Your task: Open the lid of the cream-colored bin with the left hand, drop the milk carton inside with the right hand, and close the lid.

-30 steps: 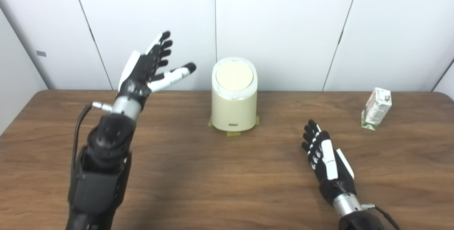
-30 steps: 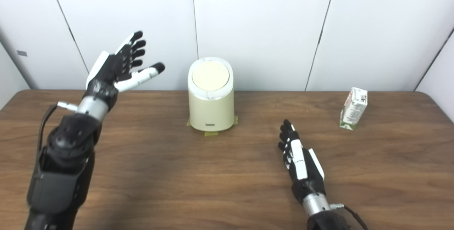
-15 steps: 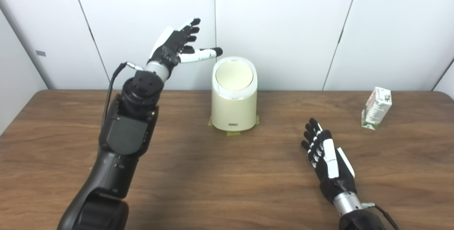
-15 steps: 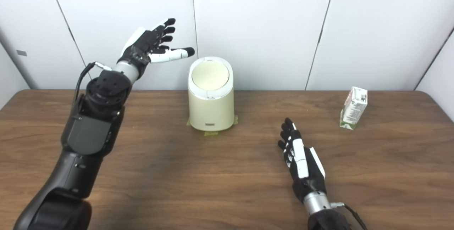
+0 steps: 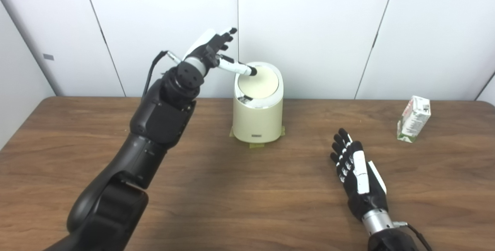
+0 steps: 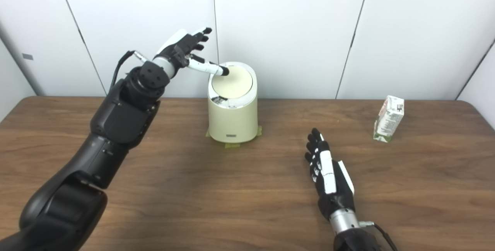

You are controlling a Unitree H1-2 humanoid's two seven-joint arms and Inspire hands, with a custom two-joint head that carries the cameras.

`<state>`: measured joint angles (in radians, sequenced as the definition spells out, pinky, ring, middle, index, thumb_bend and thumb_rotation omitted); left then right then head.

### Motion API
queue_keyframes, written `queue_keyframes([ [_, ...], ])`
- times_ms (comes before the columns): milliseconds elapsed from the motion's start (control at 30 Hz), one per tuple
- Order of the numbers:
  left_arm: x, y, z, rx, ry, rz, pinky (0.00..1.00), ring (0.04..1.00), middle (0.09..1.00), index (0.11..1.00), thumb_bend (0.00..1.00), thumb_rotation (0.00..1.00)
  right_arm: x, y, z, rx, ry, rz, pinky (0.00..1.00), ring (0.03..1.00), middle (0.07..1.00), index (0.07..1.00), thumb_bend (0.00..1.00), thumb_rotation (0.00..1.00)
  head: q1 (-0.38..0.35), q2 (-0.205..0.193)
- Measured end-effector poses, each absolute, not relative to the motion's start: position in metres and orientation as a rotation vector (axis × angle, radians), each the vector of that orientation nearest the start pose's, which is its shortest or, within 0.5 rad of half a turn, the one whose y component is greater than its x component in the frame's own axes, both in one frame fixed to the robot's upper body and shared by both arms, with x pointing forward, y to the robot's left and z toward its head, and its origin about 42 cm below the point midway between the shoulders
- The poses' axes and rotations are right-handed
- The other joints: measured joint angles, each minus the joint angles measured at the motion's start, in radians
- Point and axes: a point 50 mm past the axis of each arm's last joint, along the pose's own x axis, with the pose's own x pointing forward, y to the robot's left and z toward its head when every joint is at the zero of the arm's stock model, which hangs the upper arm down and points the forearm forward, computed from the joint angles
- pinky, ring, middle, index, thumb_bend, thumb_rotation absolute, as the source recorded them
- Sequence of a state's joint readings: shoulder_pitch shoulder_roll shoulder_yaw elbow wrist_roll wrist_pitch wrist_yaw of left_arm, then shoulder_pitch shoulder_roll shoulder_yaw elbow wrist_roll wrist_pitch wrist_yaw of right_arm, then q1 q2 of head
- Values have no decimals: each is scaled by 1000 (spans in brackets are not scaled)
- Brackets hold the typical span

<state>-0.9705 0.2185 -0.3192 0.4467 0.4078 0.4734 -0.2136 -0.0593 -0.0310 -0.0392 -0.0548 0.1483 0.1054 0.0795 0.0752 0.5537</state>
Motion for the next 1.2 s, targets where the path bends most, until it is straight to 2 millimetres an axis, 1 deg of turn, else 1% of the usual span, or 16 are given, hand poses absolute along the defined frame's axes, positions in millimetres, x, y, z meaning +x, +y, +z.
queue_keyframes([
  [67,526,139,325,929,-34,-242,807,957,972,979,866,165,303,-221,121,118,-15,72,1000,1000,1000,1000,667,1000,-5,2],
  [133,526,135,321,985,-51,-244,788,944,975,977,863,162,304,-221,121,117,-15,73,1000,1000,997,999,671,1000,-8,-1],
  [167,526,134,318,1005,-53,-247,775,935,977,973,869,165,304,-220,121,117,-15,74,1000,1000,998,999,681,1000,-6,3],
  [333,530,134,308,1066,-72,-248,767,920,974,960,876,172,304,-219,121,119,-16,75,1000,1000,999,999,686,1000,-11,9],
  [533,530,134,302,1159,-99,-242,837,931,969,963,855,168,304,-217,121,126,-16,74,1000,1000,1000,1000,702,1000,-11,5],
  [567,530,134,302,1166,-104,-244,853,938,969,963,852,162,304,-217,121,126,-16,74,1000,1000,999,1000,699,1000,-3,-6],
  [600,530,134,302,1175,-108,-245,867,944,970,964,852,157,303,-217,121,125,-16,74,1000,1000,999,1000,685,1000,-3,-6],
  [667,529,133,302,1192,-119,-248,876,946,968,962,850,153,303,-217,121,124,-16,74,1000,1000,1000,1000,674,1000,-3,-6],
  [700,529,132,303,1209,-128,-249,876,947,966,960,849,155,303,-217,121,124,-16,74,1000,1000,999,1000,676,1000,-8,-20],
  [767,528,131,303,1239,-146,-253,875,945,963,959,848,152,303,-217,121,125,-16,74,1000,1000,996,999,688,1000,-8,-20],
  [933,528,130,303,1332,-201,-269,868,935,948,947,893,119,303,-216,121,119,-16,77,1000,1000,999,1000,687,1000,-6,-5],
  [1033,531,128,306,1418,-228,-264,908,947,943,949,918,96,303,-215,122,118,-17,80,994,1000,998,1000,699,1000,-8,-5],
  [1200,529,119,312,1513,-276,-265,955,964,947,953,921,35,303,-214,122,117,-16,84,995,1000,996,1000,705,1000,-8,-12],
])
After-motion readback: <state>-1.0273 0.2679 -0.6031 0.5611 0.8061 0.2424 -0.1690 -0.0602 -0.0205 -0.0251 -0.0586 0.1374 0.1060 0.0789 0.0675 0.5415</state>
